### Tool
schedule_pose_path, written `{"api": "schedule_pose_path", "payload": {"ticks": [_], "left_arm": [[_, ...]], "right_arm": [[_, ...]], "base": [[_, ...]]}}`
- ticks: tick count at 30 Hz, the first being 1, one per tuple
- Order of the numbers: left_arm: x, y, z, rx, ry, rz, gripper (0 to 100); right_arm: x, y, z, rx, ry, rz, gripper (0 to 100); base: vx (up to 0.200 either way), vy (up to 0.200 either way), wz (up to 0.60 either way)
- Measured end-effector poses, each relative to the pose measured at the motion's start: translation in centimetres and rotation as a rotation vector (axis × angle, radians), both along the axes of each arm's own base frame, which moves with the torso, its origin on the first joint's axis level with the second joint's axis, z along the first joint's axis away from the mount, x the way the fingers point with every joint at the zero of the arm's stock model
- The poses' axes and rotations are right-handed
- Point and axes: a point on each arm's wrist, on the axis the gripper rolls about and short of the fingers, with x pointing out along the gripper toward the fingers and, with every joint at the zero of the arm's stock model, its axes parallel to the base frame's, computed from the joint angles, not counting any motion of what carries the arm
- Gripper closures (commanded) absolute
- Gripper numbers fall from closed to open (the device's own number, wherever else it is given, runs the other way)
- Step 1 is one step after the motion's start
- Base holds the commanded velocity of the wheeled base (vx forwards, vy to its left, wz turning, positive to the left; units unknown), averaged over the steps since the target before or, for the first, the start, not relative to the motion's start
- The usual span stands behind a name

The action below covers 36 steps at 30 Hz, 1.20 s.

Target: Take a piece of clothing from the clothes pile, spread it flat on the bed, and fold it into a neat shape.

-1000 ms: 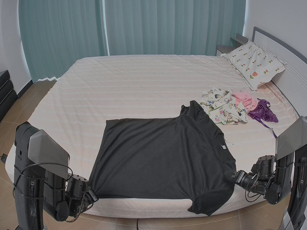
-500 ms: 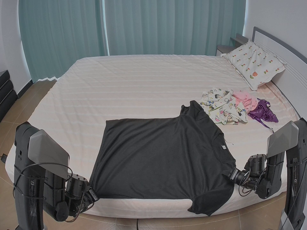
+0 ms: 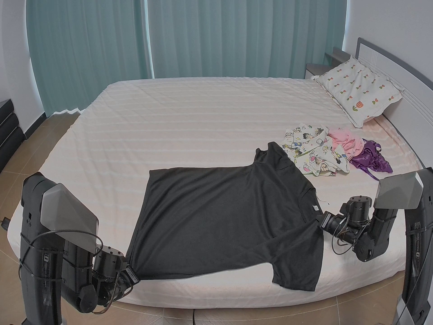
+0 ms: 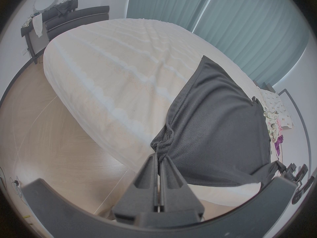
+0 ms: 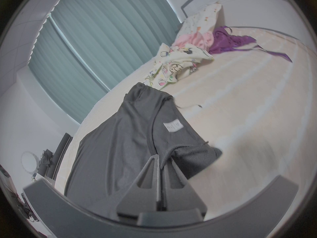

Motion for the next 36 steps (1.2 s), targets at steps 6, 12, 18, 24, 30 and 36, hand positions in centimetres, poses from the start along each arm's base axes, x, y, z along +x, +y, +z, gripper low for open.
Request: {"api": "schedule_pose_path", "payload": {"ticks": [6,12,18,24,30,36], "left_arm": [[0.0,0.0,0.0,-0.002,-0.001,0.007,100],[0.0,0.0,-0.1,0.000,-0.003,0.010,100],[0.2,-0.1,0.0,-0.009,-0.039,0.010,100],[0.0,0.0,-0.2,-0.015,-0.057,0.010,100],[-0.3,0.1,-0.5,-0.009,-0.036,0.009,100],[-0.5,0.1,-0.7,-0.007,-0.025,0.007,100]], "right_arm": [[2.7,0.3,0.7,-0.031,-0.027,0.035,0],[3.3,0.5,0.8,-0.033,-0.011,0.051,0],[1.3,-1.6,0.7,-0.026,0.054,-0.002,0],[-2.5,-2.4,0.7,0.037,0.157,-0.060,0],[-6.9,-1.3,0.8,0.092,0.246,-0.059,0],[-10.7,0.9,1.2,0.119,0.289,-0.002,0]], "base": [[0.000,0.000,0.00],[0.000,0.000,0.00],[0.000,0.000,0.00],[0.000,0.000,0.00],[0.000,0.000,0.00],[0.000,0.000,0.00]]}}
